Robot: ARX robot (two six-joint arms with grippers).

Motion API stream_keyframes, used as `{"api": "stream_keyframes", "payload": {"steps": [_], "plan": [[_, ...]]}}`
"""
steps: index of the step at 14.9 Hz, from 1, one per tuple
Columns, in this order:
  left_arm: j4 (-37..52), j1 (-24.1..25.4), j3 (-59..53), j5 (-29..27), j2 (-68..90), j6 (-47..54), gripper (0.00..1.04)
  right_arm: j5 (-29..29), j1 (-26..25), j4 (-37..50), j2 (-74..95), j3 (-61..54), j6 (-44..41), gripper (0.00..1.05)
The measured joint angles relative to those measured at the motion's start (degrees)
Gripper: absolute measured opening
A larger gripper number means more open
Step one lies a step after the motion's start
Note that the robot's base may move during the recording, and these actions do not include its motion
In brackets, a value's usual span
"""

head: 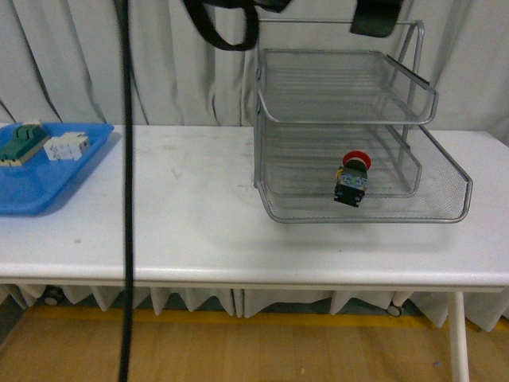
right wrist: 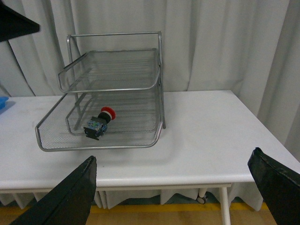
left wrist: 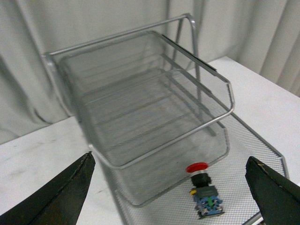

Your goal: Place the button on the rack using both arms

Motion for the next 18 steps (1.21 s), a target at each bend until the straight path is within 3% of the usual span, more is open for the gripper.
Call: {"api": "stream_keyframes", "payload": {"steps": [1,2,3,5,8,12,18], "plan": [[9.27,0.39,-6.86,-6.88,-4.35,-0.59,0.93,0.00,0.00,0.00,0.00,0.00,0.00,0.98],[18.05,2.25,-16.55,-16.98,-10.69,-2.29,0.80,-0.11,0.00,-0.02,0.00,0.00,0.00,0.98],[19.43,5.29,-26.86,-21.16,-20.22,-3.32,0.67,-0.07,0.00,0.00,0.00,0.00,0.00,0.98],[24.35,11.13,-41.20,-19.10,-36.28,-4.37,0.42,-0.13,0.00,0.02,0.00,0.00,0.00,0.98],[25.62,16.06,-56.19,-12.00,-43.19,-4.42,0.04,-0.13,0.00,-0.02,0.00,0.00,0.00,0.98],[26.05,22.18,-65.40,-6.38,-53.99,-4.57,0.02,-0.15,0.00,0.00,0.00,0.00,0.00,0.98],[20.92,27.26,-72.08,-1.05,-65.44,-4.57,0.02,-0.13,0.00,0.00,0.00,0.00,0.00,0.98]]}}
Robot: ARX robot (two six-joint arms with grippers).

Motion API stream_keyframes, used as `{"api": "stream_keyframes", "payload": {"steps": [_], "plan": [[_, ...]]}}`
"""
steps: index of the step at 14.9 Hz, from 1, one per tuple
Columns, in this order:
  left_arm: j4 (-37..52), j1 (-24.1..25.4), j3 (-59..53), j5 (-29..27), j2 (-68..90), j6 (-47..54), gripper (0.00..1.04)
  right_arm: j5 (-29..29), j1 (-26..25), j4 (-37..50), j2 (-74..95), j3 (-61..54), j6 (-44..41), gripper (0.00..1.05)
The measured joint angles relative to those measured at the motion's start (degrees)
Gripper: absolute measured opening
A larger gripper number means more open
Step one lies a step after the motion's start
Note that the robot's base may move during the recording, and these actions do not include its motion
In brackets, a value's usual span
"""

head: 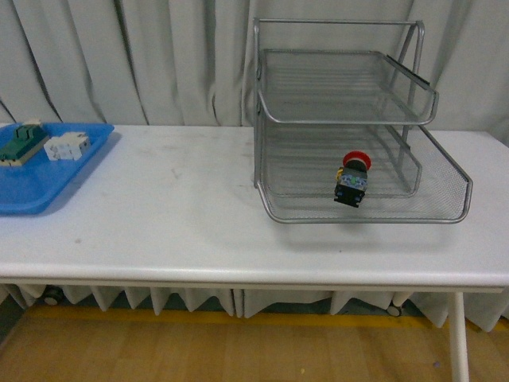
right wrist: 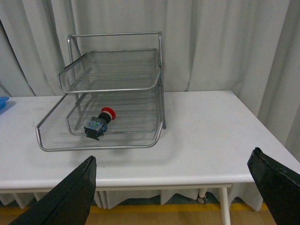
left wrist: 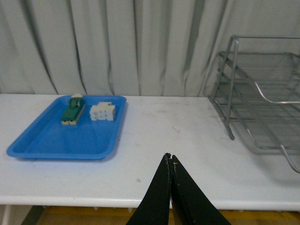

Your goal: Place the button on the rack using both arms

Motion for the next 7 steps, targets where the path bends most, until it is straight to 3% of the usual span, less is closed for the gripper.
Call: {"api": "stream_keyframes", "payload": {"steps": [1,2,7], "plan": [[-1.75,4.22,-1.07,4.09,-2.78,0.00,0.02,-0.02,0.00,0.02,0.00,0.00,0.00,0.98],[-3.04,4.94,-1.62,3.63,-4.83,-0.09,0.02,0.00,0.00,0.00,0.00,0.00,0.00,0.98],[-4.68,4.42,-4.81,4.50,-10.82,-0.07,0.02,-0.02,0.00,0.00,0.00,0.00,0.00,0.98]]}}
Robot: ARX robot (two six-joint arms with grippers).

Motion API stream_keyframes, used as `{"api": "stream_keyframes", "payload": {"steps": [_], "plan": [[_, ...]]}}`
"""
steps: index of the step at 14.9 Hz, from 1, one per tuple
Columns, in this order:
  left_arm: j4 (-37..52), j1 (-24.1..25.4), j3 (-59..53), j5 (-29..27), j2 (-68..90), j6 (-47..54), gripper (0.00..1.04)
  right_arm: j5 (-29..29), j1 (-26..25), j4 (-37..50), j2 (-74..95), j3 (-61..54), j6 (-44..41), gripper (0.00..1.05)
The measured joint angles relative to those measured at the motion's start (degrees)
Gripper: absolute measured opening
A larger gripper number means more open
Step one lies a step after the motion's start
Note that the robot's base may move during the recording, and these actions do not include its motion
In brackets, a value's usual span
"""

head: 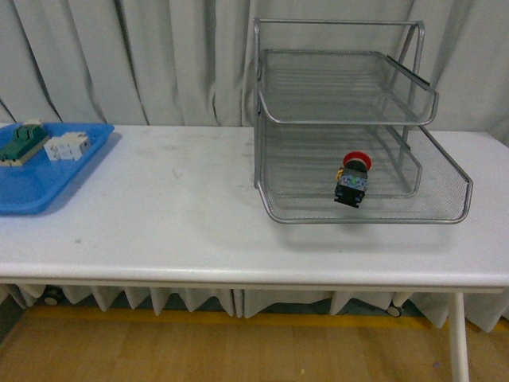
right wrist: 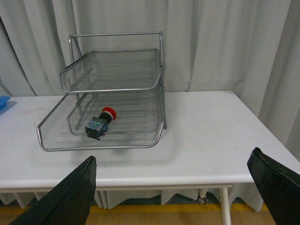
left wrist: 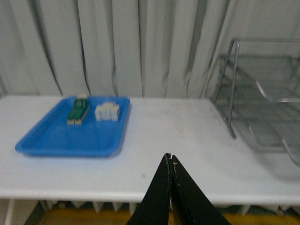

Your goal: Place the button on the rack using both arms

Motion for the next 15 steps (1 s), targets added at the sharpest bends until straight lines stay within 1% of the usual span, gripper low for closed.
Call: {"api": "stream_keyframes", "payload": {"steps": [2,6,15], "plan": [[-4.44,0.00,-0.07,-0.07,-3.91,-0.02,0.02,0.02,0.00,-0.02,0.00,0.00,0.00,0.98],[-10.54,0.00,-0.07,-0.04,-10.29,-0.02,0.02,0.00,0.00,-0.02,0.00,0.00,0.00,0.98],[-19.37,0.00,-0.04,-0.02,-19.06,-0.02,0.02,0.02,0.00,0.00,0.00,0.00,0.00,0.98]]}}
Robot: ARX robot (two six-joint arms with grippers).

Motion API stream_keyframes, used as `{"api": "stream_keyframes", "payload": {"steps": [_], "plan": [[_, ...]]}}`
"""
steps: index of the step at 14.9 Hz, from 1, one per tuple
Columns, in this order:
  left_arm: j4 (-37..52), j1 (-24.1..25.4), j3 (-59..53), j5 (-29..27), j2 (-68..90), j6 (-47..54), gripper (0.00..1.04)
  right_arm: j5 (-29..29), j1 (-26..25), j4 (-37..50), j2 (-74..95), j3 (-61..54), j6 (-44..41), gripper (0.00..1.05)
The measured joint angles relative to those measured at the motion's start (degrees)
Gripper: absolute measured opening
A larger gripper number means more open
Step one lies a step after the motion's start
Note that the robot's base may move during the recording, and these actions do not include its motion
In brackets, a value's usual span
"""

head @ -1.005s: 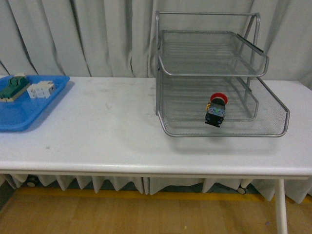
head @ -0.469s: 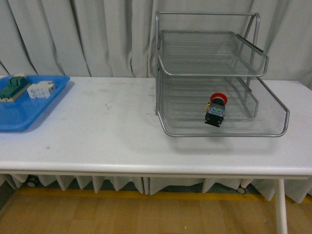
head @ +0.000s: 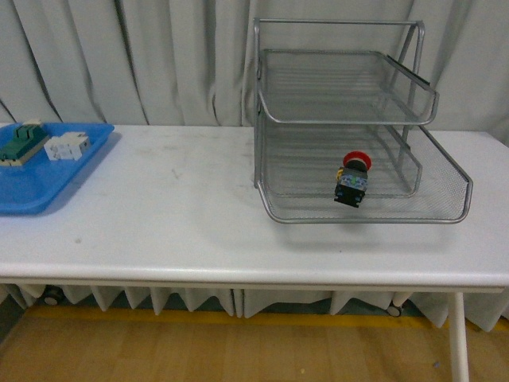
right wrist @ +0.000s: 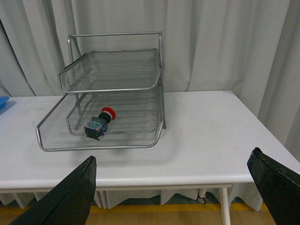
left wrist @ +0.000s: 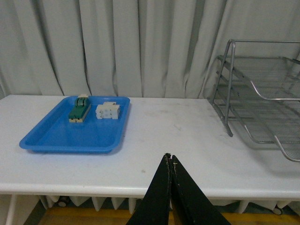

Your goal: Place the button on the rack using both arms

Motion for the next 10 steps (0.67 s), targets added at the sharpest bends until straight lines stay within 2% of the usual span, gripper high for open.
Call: {"api": "stream_keyframes", "payload": {"steps": [1,6,10], "plan": [[-9.33,0.00,0.02,0.13,-6.91,0.00,0.02,-0.02,0.00,0.00,0.00,0.00,0.00,0.98],[-9.46,0.00,0.02,0.00,-9.03,0.00,0.02,0.00,0.00,0.02,0.00,0.00,0.00,0.98],[-9.49,0.00,0.02,0.00,-9.03,-0.09,0.38,0.00,0.00,0.00,0.00,0.00,0.00,0.98]]}}
